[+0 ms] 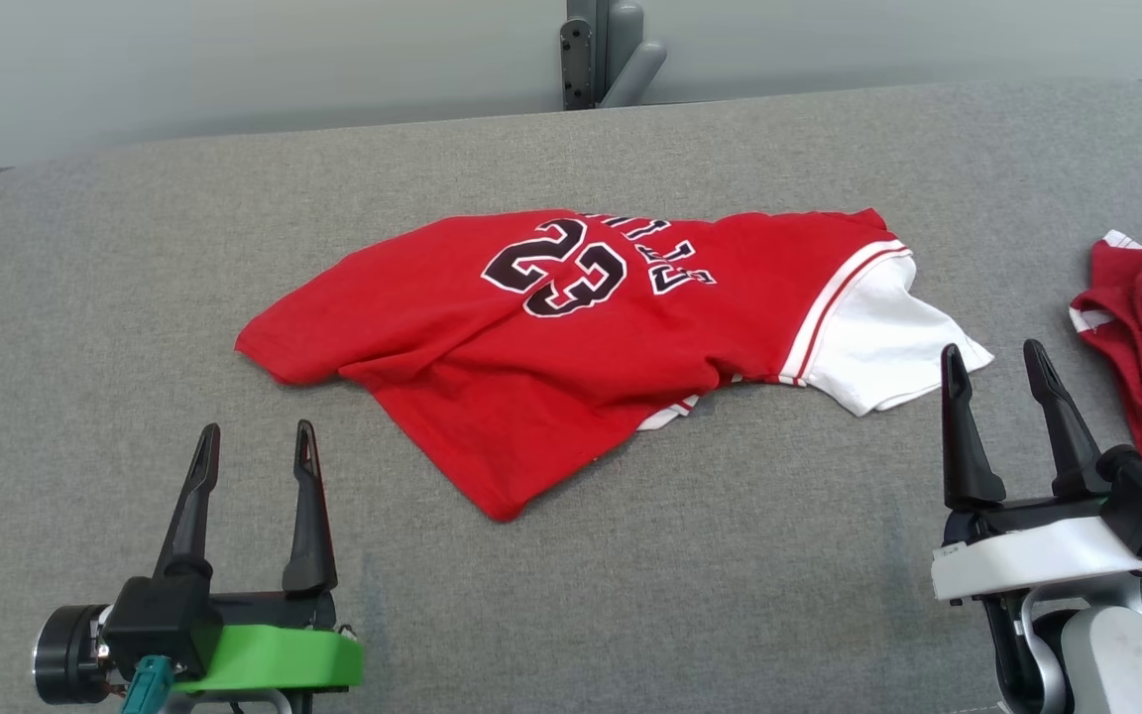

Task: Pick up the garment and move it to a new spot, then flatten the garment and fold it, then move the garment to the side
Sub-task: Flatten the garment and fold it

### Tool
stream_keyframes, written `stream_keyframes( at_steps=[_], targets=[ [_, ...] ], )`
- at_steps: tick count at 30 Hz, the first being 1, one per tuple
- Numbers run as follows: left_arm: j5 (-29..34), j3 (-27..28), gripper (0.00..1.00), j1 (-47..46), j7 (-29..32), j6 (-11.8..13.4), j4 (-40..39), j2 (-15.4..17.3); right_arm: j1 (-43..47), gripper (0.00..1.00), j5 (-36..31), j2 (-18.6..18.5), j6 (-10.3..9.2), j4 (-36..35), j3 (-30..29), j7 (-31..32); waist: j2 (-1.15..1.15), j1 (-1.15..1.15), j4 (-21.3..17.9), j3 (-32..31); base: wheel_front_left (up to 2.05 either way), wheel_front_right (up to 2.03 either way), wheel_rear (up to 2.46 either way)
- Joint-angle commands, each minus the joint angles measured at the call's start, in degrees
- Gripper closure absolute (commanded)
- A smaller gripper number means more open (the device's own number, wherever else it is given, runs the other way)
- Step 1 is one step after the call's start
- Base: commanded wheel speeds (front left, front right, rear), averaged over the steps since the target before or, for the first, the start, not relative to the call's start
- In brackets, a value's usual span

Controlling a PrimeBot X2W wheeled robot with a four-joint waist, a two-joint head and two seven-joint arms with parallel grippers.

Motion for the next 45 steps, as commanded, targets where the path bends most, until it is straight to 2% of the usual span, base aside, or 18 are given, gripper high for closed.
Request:
stream_keyframes(
  at_steps=[1,6,10,15,18,24,29,30,31,32,38,45],
  targets=[
    [-0.4,-0.1,0.0,-0.5,0.1,0.4,0.1,0.3,0.4,0.0,0.0,0.1,-0.05,-0.3,-0.2,0.1,0.0,0.0,0.0,0.1,0.0,0.0,0.0],
    [0.1,-0.8,0.0,-1.6,0.5,0.4,-0.1,0.3,-0.2,0.0,-0.1,0.2,-0.05,-0.6,-0.2,0.3,0.0,0.0,0.2,0.7,0.0,0.0,0.0],
    [-0.7,-3.1,0.0,-3.3,3.7,-1.2,1.5,-0.6,-1.0,0.0,0.1,0.3,-0.05,-0.9,-0.2,0.4,0.0,0.0,0.5,2.1,0.0,0.0,0.0],
    [-3.4,-8.1,0.0,-5.2,10.2,-5.4,7.7,-2.9,-1.8,0.0,0.8,0.2,-0.05,-0.6,0.7,0.4,0.0,0.0,-0.1,4.1,0.0,0.0,0.0],
    [-6.7,-10.4,0.0,-5.9,13.4,-8.3,14.1,-5.0,-2.6,0.0,1.1,0.2,-0.05,-0.3,1.4,0.1,0.0,0.0,-1.0,5.6,0.0,0.0,0.0],
    [-9.4,-11.2,0.0,-8.0,13.1,-10.7,20.7,-6.8,-3.4,0.0,1.4,0.0,-0.05,0.1,1.6,-0.2,0.0,0.0,-2.2,7.1,0.0,0.0,0.0],
    [-11.0,-11.2,0.0,-11.0,9.0,-12.6,24.6,-7.7,-4.0,0.0,1.7,-0.1,-0.05,0.5,1.5,-0.5,0.0,0.0,-2.8,8.1,0.0,0.0,0.0],
    [-11.1,-11.2,0.2,-11.5,7.8,-13.1,25.4,-7.9,-4.1,0.0,1.7,-0.1,-0.05,0.5,1.5,-0.6,0.0,0.0,-2.8,8.2,0.0,0.0,0.0],
    [-11.4,-11.1,0.64,-11.9,6.1,-13.4,26.0,-8.0,-4.2,0.0,1.8,0.0,-0.05,0.7,1.5,-0.6,0.0,0.0,-2.9,8.3,0.0,0.0,0.0],
    [-11.7,-10.9,1.0,-12.4,4.9,-13.8,26.7,-8.1,-4.4,0.0,1.8,0.0,-0.05,0.7,1.7,-0.6,0.0,0.0,-3.1,8.3,0.0,0.0,0.0],
    [-10.5,-11.9,1.0,-12.0,1.9,-14.3,25.3,-7.5,-4.1,0.0,1.6,0.2,-0.05,1.1,1.0,-1.0,0.0,0.0,-2.7,7.8,0.0,0.0,0.0],
    [-9.7,-11.9,1.0,-7.8,9.0,-11.6,12.2,-2.5,-3.2,0.0,1.9,0.4,-0.05,1.4,0.0,-1.1,0.0,0.0,-0.2,6.8,0.0,0.0,0.0]
  ],
)
